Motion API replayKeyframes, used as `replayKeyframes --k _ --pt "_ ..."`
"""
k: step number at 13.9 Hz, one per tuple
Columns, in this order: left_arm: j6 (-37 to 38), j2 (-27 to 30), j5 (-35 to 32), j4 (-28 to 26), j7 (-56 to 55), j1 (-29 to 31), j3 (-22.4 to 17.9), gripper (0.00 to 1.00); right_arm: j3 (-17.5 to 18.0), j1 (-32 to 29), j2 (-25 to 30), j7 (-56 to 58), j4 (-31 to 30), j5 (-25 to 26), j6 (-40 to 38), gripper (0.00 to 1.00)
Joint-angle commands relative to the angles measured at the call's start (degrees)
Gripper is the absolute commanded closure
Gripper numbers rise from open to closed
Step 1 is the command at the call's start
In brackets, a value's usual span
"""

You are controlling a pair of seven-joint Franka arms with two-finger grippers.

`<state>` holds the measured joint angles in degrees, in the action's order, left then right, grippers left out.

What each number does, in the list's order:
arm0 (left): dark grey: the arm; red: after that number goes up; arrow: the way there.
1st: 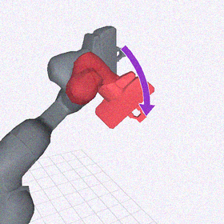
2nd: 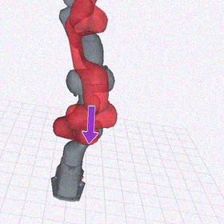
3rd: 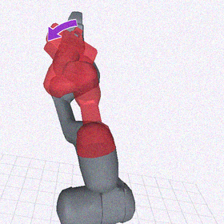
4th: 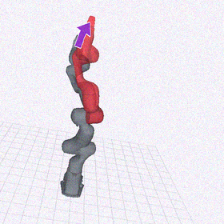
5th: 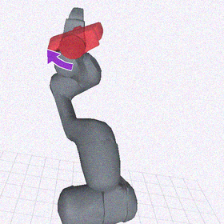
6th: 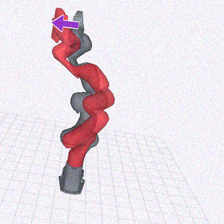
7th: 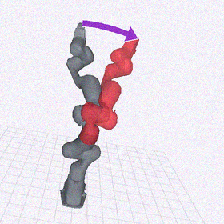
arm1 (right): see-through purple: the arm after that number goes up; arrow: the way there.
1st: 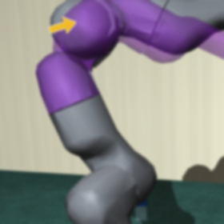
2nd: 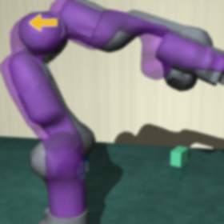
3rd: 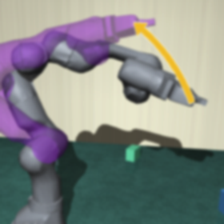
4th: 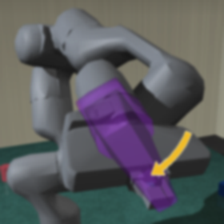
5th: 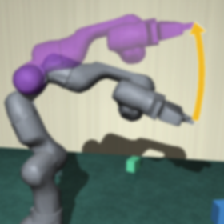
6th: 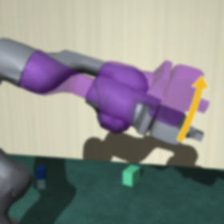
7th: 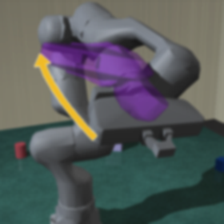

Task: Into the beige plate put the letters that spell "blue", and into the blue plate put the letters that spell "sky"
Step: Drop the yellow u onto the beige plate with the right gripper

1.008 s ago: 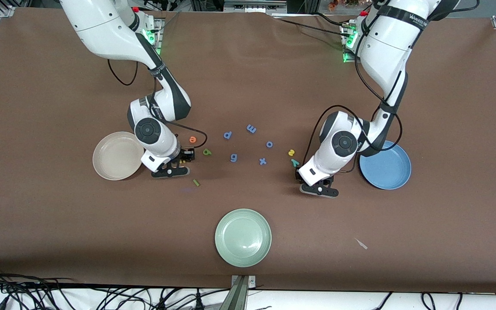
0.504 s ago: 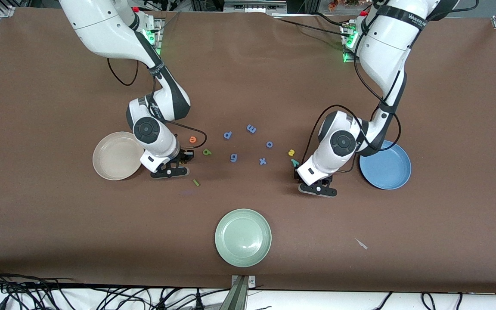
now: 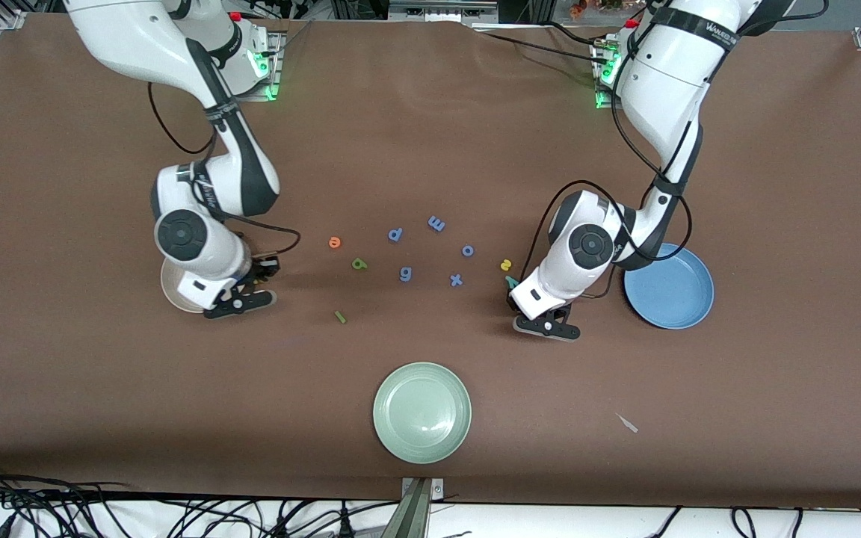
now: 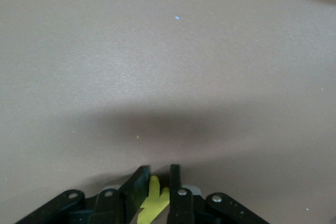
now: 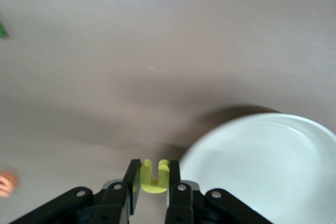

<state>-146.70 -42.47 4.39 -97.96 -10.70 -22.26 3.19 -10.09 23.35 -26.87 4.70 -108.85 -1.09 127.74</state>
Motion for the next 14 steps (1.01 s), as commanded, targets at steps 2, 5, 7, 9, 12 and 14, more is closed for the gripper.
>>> replayKeyframes --k 2,5,7,9,12,14 --pt "-0.2 -0.8 -0.7 -0.4 2.9 0.0 -0.9 0.93 -4.5 0.2 3.8 6.5 -6.1 -0.2 0.2 1.00" --pt "-0.1 -0.5 -0.7 -0.3 2.5 0.1 -0.9 0.67 -5.6 -0.3 1.1 6.5 -5.8 -0.3 0.7 0.84" --pt "0.3 0.5 -0.5 -0.1 2.4 0.3 -0.9 0.21 -5.6 -0.2 1.1 4.5 -5.5 -0.7 0.1 0.00" --pt "2.2 2.1 0.1 -0.3 2.0 1.1 -0.9 0.20 -4.9 0.7 1.8 -1.5 -5.5 -0.8 0.0 0.00" --pt "4.0 4.5 1.1 -1.3 0.9 1.2 -0.9 0.20 0.0 1.2 2.3 -12.9 -5.1 -0.8 -0.4 0.00" --pt "4.2 5.5 3.2 -2.7 -0.7 0.9 -0.9 0.18 3.1 1.2 2.3 -20.6 -4.9 -0.8 0.0 0.00"
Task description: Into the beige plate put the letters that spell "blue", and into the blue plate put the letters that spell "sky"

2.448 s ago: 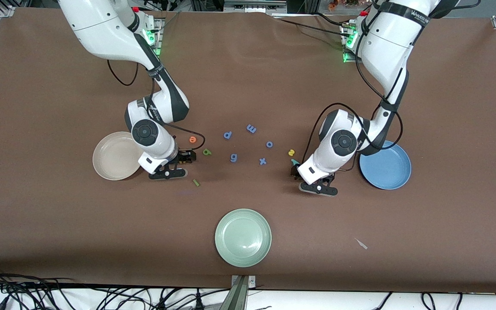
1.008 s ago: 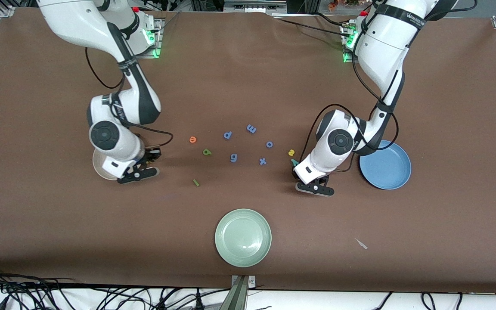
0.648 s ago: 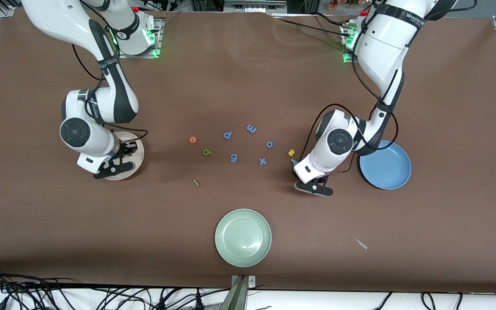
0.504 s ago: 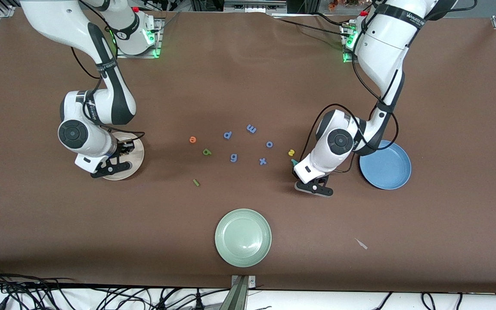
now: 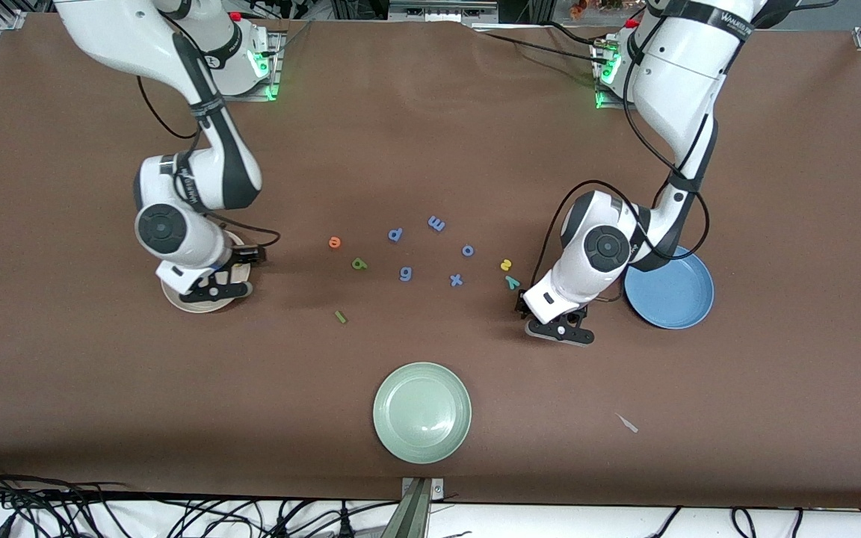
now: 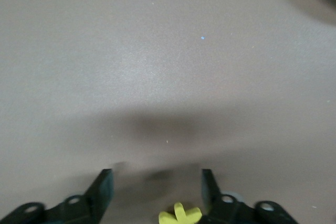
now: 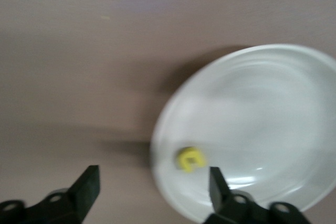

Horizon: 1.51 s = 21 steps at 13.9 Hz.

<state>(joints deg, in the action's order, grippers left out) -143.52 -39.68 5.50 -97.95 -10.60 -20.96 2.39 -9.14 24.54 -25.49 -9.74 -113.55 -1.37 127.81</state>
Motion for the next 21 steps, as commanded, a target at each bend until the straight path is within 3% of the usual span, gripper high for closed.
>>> replayKeyframes --k 1,4,5,9,14,17,21 --pt "1.1 2.6 2.1 -2.9 -0.8 -0.7 -0.1 0.18 3.8 0.0 0.8 -10.6 -0.2 -0.5 0.3 0.00" --pt "1.1 2.1 1.3 -4.8 -0.1 -1.4 -0.1 0.21 8.3 0.0 0.5 -24.6 -0.5 -0.5 3.1 0.00" --pt "1.1 2.1 1.3 -5.7 -0.2 -1.9 -0.1 0.27 9.5 0.1 0.3 -27.3 -0.6 -0.5 3.8 0.00" --pt "1.0 1.7 1.3 -5.8 -0.7 -2.0 0.0 0.26 13.0 0.3 -0.6 -35.9 -3.1 -0.5 9.5 0.00" --pt "0.4 0.7 1.2 -5.7 -0.2 -2.0 0.0 0.27 13.4 2.3 -2.5 -37.1 -4.3 -0.4 12.1 0.00" --pt "0.4 0.7 1.1 -5.5 0.1 -2.0 0.0 0.36 13.4 2.8 -3.4 -37.0 -4.2 -0.4 12.8 0.01" --pt "0.4 0.7 1.1 -5.2 0.3 -2.0 0.0 0.47 13.4 3.1 -3.5 -36.9 -4.3 -0.4 12.9 0.21"
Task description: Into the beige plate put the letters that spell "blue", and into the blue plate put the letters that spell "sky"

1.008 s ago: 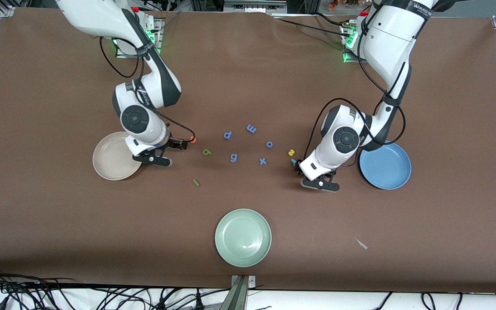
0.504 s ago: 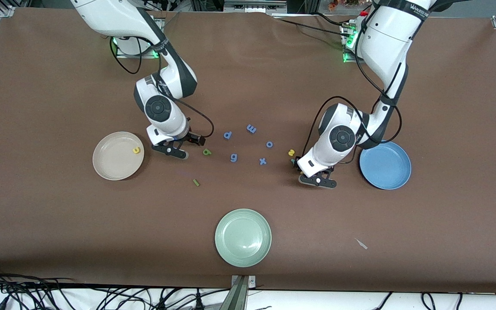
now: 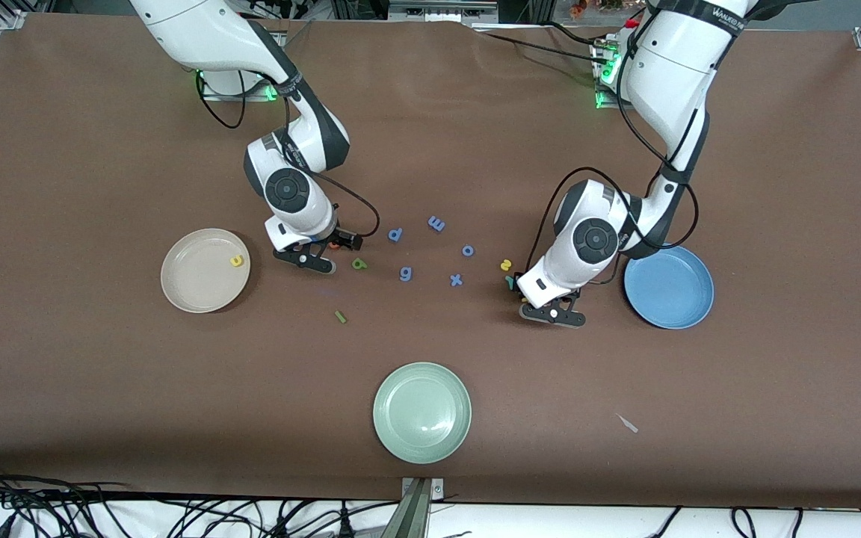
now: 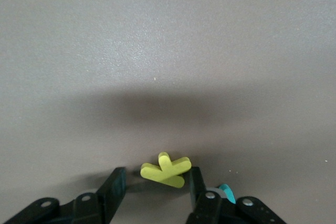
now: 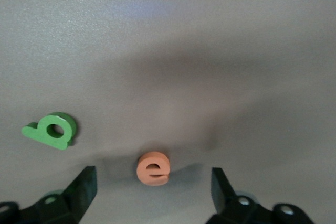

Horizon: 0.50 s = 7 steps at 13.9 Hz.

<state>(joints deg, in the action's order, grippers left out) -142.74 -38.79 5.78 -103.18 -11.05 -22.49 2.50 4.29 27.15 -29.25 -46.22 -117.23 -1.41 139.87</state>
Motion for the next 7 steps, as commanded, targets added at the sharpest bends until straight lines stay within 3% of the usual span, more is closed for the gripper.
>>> replayKeyframes --k 1,4,7 --pt "-0.4 -0.2 0.8 0.0 0.8 -0.5 -0.1 0.50 0.0 0.4 0.0 -0.4 -0.6 -0.4 0.8 0.30" --pt "-0.4 -0.2 0.8 0.1 0.9 -0.4 -0.1 0.64 0.0 0.5 -0.2 -0.4 -0.6 -0.4 1.3 0.54" --pt "-0.3 -0.2 0.8 0.1 0.9 -0.4 -0.1 0.69 0.0 0.5 -0.5 -0.4 -0.5 -0.4 1.4 0.77"
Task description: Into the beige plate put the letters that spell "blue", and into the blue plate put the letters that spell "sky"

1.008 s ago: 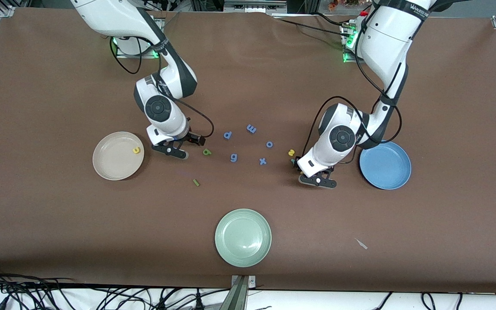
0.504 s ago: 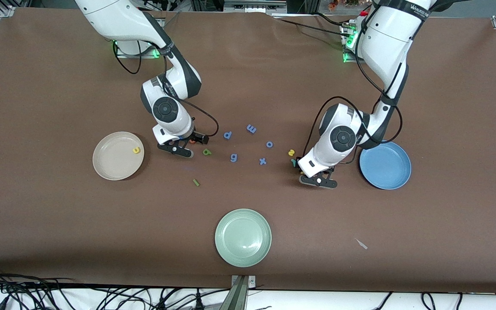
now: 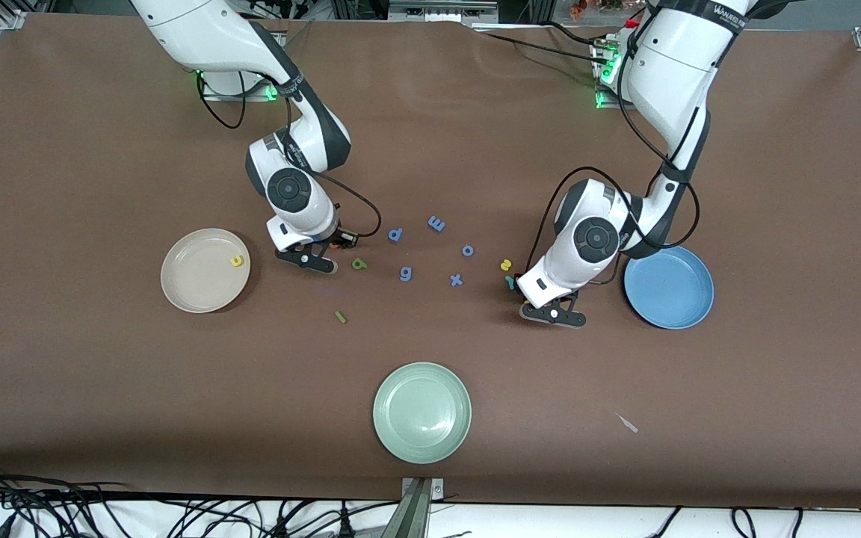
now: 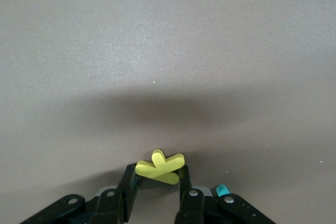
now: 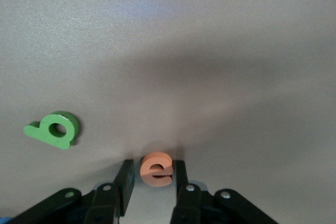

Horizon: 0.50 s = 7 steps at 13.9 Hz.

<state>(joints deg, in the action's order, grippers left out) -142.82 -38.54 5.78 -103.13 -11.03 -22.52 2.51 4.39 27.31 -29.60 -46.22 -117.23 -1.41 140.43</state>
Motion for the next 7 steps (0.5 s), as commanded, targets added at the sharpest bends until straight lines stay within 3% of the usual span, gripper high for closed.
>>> replayKeyframes --k 1,2,5,7 --pt "-0.3 -0.4 0.8 0.0 0.8 -0.3 -0.1 0.70 -0.1 0.3 -0.1 -0.4 -0.3 -0.4 0.5 0.85" --pt "-0.4 -0.4 0.8 0.0 0.8 -0.2 -0.1 0.70 -0.1 0.3 0.1 0.2 0.2 -0.4 0.1 0.90" --pt "0.4 2.0 0.8 -0.5 0.8 0.6 -0.1 0.70 -1.6 0.0 1.4 4.1 2.9 0.4 -5.8 0.91" --pt "4.5 5.5 0.8 -1.6 2.3 3.0 -0.1 0.70 -4.8 0.0 3.3 13.6 3.4 0.6 -11.4 0.91"
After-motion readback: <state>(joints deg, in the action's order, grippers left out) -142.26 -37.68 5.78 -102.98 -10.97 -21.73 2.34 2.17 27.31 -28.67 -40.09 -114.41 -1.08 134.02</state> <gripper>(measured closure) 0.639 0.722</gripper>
